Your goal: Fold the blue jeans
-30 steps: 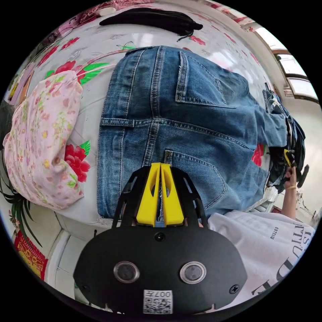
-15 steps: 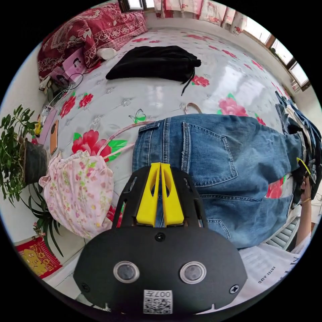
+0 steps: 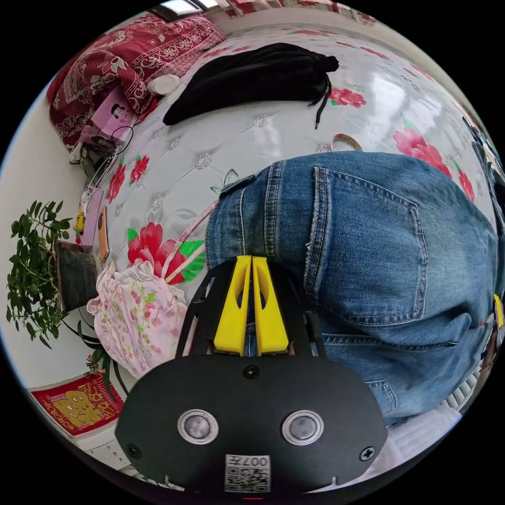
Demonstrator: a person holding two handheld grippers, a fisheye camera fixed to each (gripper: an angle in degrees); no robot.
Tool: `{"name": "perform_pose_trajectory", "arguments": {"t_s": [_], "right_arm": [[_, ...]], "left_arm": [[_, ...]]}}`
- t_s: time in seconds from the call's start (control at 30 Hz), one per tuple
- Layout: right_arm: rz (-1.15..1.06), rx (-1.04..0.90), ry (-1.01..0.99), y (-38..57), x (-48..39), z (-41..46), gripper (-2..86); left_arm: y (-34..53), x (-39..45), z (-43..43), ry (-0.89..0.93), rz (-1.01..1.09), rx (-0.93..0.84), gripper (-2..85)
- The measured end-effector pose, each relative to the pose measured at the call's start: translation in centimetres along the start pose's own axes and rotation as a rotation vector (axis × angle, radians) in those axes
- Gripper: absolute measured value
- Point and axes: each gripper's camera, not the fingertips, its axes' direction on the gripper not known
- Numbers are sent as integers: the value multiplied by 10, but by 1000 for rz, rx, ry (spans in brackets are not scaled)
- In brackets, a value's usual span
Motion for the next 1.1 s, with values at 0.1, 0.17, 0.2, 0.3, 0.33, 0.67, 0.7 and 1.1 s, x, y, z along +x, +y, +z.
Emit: {"name": "perform_pose_trajectory", "arguments": {"t_s": [0.1, 0.17, 0.2, 0.3, 0.33, 0.67, 0.7, 1.1], "right_arm": [[138, 31, -128, 17, 33, -26, 3], [213, 113, -218, 41, 54, -51, 8], [267, 151, -255, 63, 67, -64, 15], [393, 162, -325, 128, 94, -76, 30], [419, 151, -332, 141, 98, -76, 33], [450, 214, -300, 157, 125, -69, 68], [454, 234, -306, 140, 134, -67, 72], [680, 106, -670, 65, 180, 40, 26]], "left_arm": [[22, -10, -16, 101, -2, 27, -10], [53, -24, -35, 168, -32, 92, -10], [80, -35, -46, 210, -50, 128, -10], [158, -61, -58, 296, -77, 163, -10], [189, -70, -57, 321, -92, 162, -10], [275, -46, -10, 237, -59, -39, -10], [272, -37, 4, 192, -25, -94, -10], [272, -39, 16, 57, 34, -165, -10]]}}
